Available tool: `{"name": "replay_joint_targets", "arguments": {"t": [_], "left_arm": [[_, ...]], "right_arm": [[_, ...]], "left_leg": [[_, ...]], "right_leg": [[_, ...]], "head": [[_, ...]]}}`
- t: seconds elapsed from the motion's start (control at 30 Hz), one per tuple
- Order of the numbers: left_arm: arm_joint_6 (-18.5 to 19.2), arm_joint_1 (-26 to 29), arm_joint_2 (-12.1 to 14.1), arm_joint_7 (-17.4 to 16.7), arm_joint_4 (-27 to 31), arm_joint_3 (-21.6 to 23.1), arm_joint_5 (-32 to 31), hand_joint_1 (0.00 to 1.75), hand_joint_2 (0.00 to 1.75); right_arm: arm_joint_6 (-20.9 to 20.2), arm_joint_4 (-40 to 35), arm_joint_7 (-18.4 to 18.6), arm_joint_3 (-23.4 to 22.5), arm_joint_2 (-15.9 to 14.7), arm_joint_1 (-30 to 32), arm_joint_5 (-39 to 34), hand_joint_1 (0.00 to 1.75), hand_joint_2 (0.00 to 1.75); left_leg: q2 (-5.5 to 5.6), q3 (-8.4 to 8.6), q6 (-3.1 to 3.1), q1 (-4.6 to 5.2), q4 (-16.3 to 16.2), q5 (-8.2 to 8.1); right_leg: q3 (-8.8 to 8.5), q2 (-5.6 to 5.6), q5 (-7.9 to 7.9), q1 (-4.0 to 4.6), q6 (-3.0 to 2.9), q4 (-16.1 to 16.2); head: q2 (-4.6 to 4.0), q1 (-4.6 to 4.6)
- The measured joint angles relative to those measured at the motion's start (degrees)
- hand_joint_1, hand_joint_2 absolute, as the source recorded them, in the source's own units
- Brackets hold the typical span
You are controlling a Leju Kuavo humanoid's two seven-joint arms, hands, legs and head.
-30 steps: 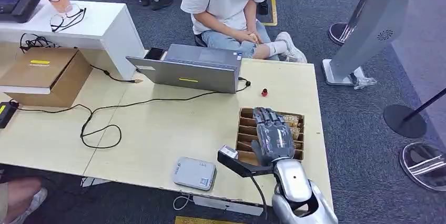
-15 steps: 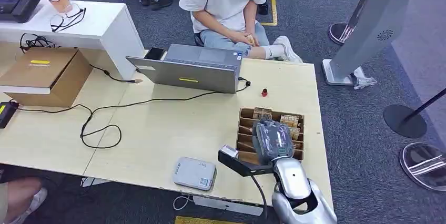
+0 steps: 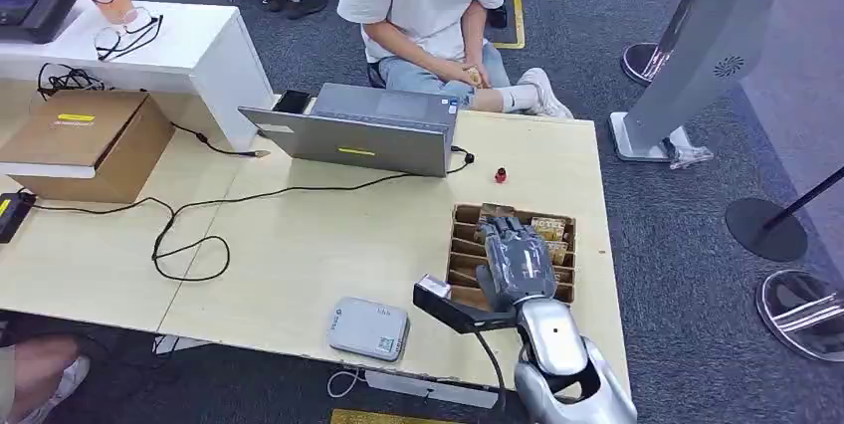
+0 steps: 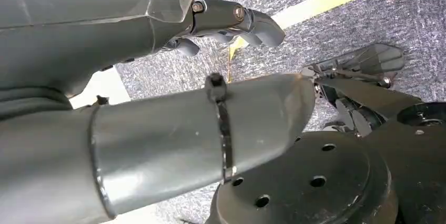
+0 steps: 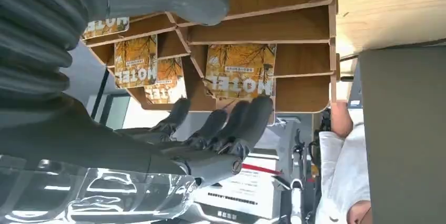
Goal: Pass the card to the sensor for recognition and then transmit it.
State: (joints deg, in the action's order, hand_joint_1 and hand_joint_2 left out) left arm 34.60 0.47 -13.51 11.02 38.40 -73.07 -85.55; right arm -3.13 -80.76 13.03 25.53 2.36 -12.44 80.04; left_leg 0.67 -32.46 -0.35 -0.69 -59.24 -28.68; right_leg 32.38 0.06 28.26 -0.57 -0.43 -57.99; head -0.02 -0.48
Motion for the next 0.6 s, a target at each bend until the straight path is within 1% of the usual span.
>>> {"name": "replay_joint_targets", "arguments": {"t": [0.07, 0.1, 0.17, 0.33, 0.37, 0.53, 0.57, 0.6], "left_arm": [[0.0, 0.0, 0.0, 0.0, 0.0, 0.0, 0.0, 0.00, 0.00], [0.0, 0.0, 0.0, 0.0, 0.0, 0.0, 0.0, 0.00, 0.00], [0.0, 0.0, 0.0, 0.1, 0.0, 0.0, 0.0, 0.00, 0.00], [0.0, 0.0, 0.0, 0.3, 0.0, 0.0, 0.0, 0.00, 0.00], [0.0, 0.0, 0.0, 0.3, 0.0, 0.0, 0.0, 0.00, 0.00], [0.0, 0.0, 0.0, 0.4, 0.0, 0.0, 0.0, 0.00, 0.00], [0.0, 0.0, 0.0, 0.4, 0.0, 0.0, 0.0, 0.00, 0.00], [0.0, 0.0, 0.0, 0.4, 0.0, 0.0, 0.0, 0.00, 0.00]], "right_arm": [[0.0, 0.0, 0.0, 0.0, 0.0, -0.1, 0.0, 0.70, 1.75], [0.0, 0.0, 0.0, 0.0, 0.0, -0.1, 0.0, 0.77, 1.75], [0.0, -0.1, 0.0, 0.0, 0.0, -0.1, 0.0, 0.82, 1.75], [0.1, -0.6, -0.1, 0.0, 0.0, -0.1, 0.0, 0.82, 1.75], [0.1, -0.7, -0.1, 0.0, 0.0, -0.1, 0.0, 0.91, 1.75], [0.1, -1.0, -0.1, 0.0, 0.0, -0.1, 0.0, 0.87, 1.75], [0.1, -1.0, -0.1, -0.1, 0.0, -0.1, 0.0, 0.77, 1.75], [0.1, -1.1, -0.1, -0.1, 0.0, -0.2, 0.0, 0.72, 1.75]], "left_leg": [[0.00, 0.00, 0.00, 0.00, 0.0, 0.00], [0.00, 0.00, 0.00, 0.00, 0.0, 0.00], [0.00, 0.00, 0.00, 0.00, 0.0, 0.00], [0.00, 0.00, 0.00, 0.00, 0.0, 0.00], [0.00, 0.00, 0.00, 0.00, 0.0, 0.00], [0.00, 0.00, 0.00, 0.00, 0.0, 0.00], [0.00, 0.00, 0.00, 0.00, 0.0, 0.00], [0.00, 0.00, 0.00, 0.00, 0.0, 0.00]], "right_leg": [[0.00, 0.00, 0.00, 0.00, 0.00, 0.0], [0.00, 0.00, 0.00, 0.00, 0.00, 0.0], [0.00, 0.00, 0.00, 0.00, 0.00, 0.0], [0.00, 0.00, 0.00, 0.00, 0.00, 0.0], [0.00, 0.00, 0.00, 0.00, 0.00, 0.0], [0.00, 0.00, 0.00, 0.00, 0.00, 0.0], [0.00, 0.00, 0.00, 0.00, 0.00, 0.0], [0.00, 0.00, 0.00, 0.00, 0.00, 0.0]], "head": [[0.00, 0.00], [0.00, 0.00], [0.00, 0.00], [0.00, 0.00], [0.00, 0.00], [0.00, 0.00], [0.00, 0.00], [0.00, 0.00]]}}
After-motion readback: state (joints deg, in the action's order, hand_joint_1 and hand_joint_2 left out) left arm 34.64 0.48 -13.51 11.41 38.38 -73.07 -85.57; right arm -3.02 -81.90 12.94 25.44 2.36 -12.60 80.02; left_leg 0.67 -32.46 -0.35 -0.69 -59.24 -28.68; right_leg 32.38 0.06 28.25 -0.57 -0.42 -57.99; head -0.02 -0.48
